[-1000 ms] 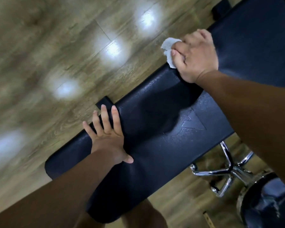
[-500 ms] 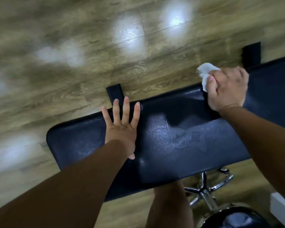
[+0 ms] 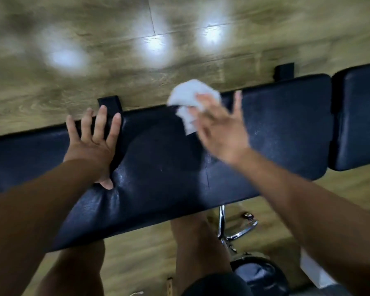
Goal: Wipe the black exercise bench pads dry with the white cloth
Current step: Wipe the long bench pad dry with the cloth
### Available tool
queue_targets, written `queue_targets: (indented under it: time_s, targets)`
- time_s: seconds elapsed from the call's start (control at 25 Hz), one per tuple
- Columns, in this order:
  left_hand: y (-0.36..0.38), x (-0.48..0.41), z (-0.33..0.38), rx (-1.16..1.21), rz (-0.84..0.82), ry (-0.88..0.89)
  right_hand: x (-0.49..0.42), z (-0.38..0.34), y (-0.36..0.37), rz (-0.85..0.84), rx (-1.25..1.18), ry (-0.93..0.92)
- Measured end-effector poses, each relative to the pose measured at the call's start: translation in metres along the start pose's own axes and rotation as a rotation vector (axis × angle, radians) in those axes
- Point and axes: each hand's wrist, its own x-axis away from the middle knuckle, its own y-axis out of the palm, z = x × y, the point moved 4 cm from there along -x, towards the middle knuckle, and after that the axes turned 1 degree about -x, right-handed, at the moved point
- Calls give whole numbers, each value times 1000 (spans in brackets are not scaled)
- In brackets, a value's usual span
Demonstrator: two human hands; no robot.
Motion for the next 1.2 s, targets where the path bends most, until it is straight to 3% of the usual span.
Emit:
queue_targets:
  time_s: [0.08, 0.16, 0.24, 0.28, 0.36, 0.4, 0.48, 0.52, 0.6, 0.72, 0.8, 0.84, 0.92, 1.04, 1.12, 1.2]
  targets:
    - [0, 1, 1, 19, -1, -11, 37, 109, -6, -20, 121, 301]
    - [0, 3, 2, 23, 3, -9, 71, 196, -17, -79, 98, 720]
    - [0, 2, 2, 23, 11, 2, 76, 190, -20, 20, -9, 957]
    - [0, 1, 2, 29, 17, 12, 69, 156, -14, 74, -73, 973]
    - [-1, 4, 3, 53, 24, 24, 56, 45, 3, 204, -188, 813]
    - [-1, 5, 2, 62, 28, 25, 49, -24, 14, 214, -220, 616]
    - [2, 8, 2, 71, 26, 37, 52, -155, 28, 62, -215, 146]
    - [0, 7, 2, 61, 49, 58, 57, -179, 31, 9, -179, 0]
    - [-1, 6, 3, 63, 84, 70, 78, -137, 34, 47, -173, 12]
    - [1, 8, 3, 51, 109, 57, 131, 19, 31, 81, 15, 469]
    - [1, 7, 3, 29, 101, 47, 181, 127, 15, 42, 9, 967]
    - [2, 7, 3, 13, 111, 41, 197, 148, 6, 71, -74, 1165]
    - [1, 7, 6, 3, 128, 32, 195, 122, 7, 167, -206, 1267]
    - [3, 12, 5, 16, 141, 21, 156, -17, 25, 295, -234, 1021]
    - [4, 11, 1, 9, 167, 11, 134, -139, 44, 247, -320, 611]
    - [5, 5, 3, -1, 206, 1, 131, -199, 55, 119, -358, 244]
